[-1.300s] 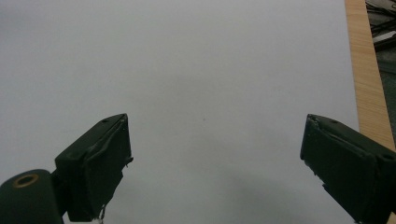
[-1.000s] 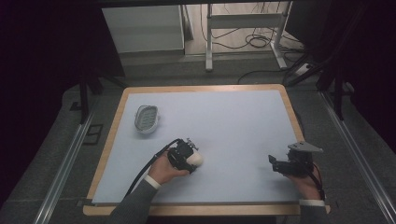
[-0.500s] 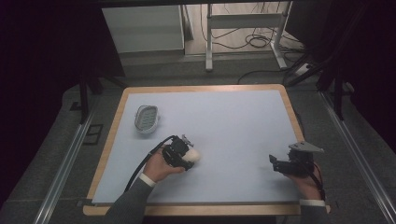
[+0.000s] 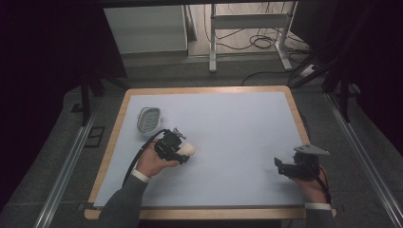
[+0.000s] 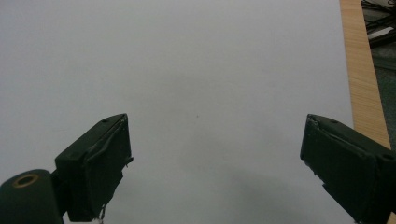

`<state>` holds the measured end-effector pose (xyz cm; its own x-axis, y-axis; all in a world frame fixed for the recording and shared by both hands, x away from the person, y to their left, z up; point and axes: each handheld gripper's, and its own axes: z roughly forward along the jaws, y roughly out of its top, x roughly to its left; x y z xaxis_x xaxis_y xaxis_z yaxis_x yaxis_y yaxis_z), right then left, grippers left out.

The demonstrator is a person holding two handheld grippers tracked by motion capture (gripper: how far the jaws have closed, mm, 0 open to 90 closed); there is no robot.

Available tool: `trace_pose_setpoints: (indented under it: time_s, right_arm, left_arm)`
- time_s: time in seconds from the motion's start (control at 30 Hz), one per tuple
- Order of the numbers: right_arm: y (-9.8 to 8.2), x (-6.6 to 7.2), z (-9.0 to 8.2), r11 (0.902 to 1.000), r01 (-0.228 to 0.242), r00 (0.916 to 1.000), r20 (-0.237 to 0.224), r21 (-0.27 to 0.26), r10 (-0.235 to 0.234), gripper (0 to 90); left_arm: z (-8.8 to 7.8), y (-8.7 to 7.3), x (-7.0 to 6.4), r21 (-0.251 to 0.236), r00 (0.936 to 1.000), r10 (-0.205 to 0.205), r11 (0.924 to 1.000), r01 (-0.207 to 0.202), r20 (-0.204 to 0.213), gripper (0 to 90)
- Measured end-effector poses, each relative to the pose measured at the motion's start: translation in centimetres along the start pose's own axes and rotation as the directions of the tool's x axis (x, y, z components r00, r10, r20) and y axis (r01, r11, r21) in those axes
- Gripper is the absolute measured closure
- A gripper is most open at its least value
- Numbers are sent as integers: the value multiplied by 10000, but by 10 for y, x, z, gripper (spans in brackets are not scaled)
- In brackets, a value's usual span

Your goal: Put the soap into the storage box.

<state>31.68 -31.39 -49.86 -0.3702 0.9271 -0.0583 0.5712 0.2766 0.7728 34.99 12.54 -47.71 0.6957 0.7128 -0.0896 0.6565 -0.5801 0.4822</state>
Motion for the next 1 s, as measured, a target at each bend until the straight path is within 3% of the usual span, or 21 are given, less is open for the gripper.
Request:
trace_pose_setpoints:
  time_s: [0.57,1.0]
  right_arm:
    - [0,-1,-1,9999,-137,9998,-112,-51,136,84]
    - [-1,-2,0,9999,-134,9999,-73,7,134,83]
  left_arm:
    - [-18,5,19,-322,9987,-377,9988,366,-333,495]
    - [-37,12,30,-578,9967,-431,9976,392,-683,495]
